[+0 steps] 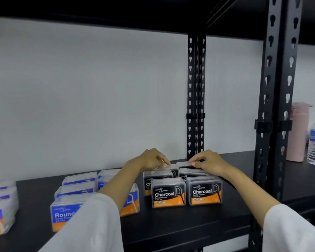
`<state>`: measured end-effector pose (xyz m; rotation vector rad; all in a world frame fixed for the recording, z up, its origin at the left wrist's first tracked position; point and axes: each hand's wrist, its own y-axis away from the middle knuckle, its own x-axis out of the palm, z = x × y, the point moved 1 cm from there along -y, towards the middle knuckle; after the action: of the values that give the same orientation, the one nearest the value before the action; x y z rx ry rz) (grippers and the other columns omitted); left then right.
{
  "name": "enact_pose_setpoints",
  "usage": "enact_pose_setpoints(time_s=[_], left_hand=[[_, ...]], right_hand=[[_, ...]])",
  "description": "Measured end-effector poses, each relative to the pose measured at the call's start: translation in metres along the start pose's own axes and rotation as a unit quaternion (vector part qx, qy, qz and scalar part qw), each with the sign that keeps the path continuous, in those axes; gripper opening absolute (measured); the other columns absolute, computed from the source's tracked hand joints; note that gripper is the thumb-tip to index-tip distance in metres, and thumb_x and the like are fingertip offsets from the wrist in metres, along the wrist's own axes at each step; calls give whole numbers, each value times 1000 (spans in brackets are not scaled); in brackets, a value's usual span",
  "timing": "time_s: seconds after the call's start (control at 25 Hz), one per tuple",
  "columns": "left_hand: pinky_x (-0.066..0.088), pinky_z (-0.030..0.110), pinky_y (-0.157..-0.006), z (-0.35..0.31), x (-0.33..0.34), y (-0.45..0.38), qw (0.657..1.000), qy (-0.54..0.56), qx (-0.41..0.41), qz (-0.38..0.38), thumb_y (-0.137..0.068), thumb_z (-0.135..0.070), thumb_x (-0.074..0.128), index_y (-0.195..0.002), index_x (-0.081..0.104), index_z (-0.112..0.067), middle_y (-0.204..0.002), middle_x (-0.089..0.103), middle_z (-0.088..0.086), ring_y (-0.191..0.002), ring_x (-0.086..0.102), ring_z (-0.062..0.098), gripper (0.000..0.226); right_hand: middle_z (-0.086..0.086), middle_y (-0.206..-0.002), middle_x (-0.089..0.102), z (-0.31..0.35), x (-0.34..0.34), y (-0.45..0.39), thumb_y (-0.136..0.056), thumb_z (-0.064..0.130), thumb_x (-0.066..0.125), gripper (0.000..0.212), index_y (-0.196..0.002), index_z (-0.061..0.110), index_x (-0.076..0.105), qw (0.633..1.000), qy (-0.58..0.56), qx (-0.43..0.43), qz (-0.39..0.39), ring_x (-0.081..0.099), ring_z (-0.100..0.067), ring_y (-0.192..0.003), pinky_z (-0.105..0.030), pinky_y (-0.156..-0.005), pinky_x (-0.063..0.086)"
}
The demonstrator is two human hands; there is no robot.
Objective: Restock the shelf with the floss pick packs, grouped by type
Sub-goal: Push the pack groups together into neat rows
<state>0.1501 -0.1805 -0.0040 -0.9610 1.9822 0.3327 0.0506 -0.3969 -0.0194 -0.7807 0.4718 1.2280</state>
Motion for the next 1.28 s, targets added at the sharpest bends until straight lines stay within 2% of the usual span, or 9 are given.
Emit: enact_pose_setpoints(time_s=[0.2,0.32,0.4,0.52,0.6,0.72,0.92,1.04,1.28], left_hand=[[34,26,-100,-1,-3,16,999,-23,23,2,-97,-25,55,-120,66,-21,-131,60,0,-124,50,17,26],[38,32,-105,-5,-19,33,999,5,48,-7,-92,-30,62,-110,71,-24,-119,65,-7,-117,55,12,21],[37,33,-106,-3,-27,42,999,9,45,25,-90,-26,65,-106,72,-25,-117,66,-8,-117,54,11,18],[37,36,-109,4,-25,48,998,0,23,58,-88,-18,68,-104,73,-27,-124,64,-4,-122,52,15,19],[37,38,-109,5,-20,47,998,4,24,50,-86,-18,70,-104,73,-25,-125,63,-3,-122,51,17,20],[36,39,-110,4,-15,43,999,12,28,40,-86,-20,70,-106,73,-25,-125,63,-4,-125,50,19,20],[35,47,-111,9,-9,33,998,9,39,53,-88,-22,68,-100,72,-33,-123,63,-5,-126,50,22,17],[34,48,-111,10,-9,32,997,5,36,68,-90,-25,66,-109,67,-34,-130,58,-7,-129,47,22,22],[31,39,-111,-2,-11,43,996,-35,20,79,-94,-27,59,-125,61,-25,-144,47,0,-134,39,22,32]], right_hand=[[10,-113,58,10,-1,12,-91,19,62,23,-113,19,68,1000,-9,-17,0,48,-4,-109,-20,-94,32],[12,-107,61,19,-9,21,-88,23,66,16,-103,20,72,999,-19,-43,11,52,-6,-112,-12,-89,34],[12,-107,56,27,-15,31,-86,25,68,20,-103,17,73,998,-2,-37,54,47,-3,-109,-9,-85,32],[10,-117,55,26,-18,38,-85,25,69,25,-108,17,72,994,45,-28,96,41,0,-109,-18,-95,27],[8,-127,56,21,-17,37,-85,25,69,23,-108,21,72,994,41,-25,94,42,-2,-117,-22,-101,26],[11,-126,57,14,-15,27,-86,24,68,19,-104,31,70,995,38,-29,92,41,-9,-130,-29,-110,28],[2,-148,39,7,-3,16,-88,27,66,53,-136,27,46,994,-9,2,109,30,-15,-141,-33,-115,26],[2,-148,38,7,-2,15,-89,29,65,57,-140,19,42,993,7,23,115,31,-14,-139,-31,-114,25],[3,-146,42,14,-5,22,-89,30,64,54,-138,20,46,992,-6,26,127,38,-12,-134,-28,-110,27]])
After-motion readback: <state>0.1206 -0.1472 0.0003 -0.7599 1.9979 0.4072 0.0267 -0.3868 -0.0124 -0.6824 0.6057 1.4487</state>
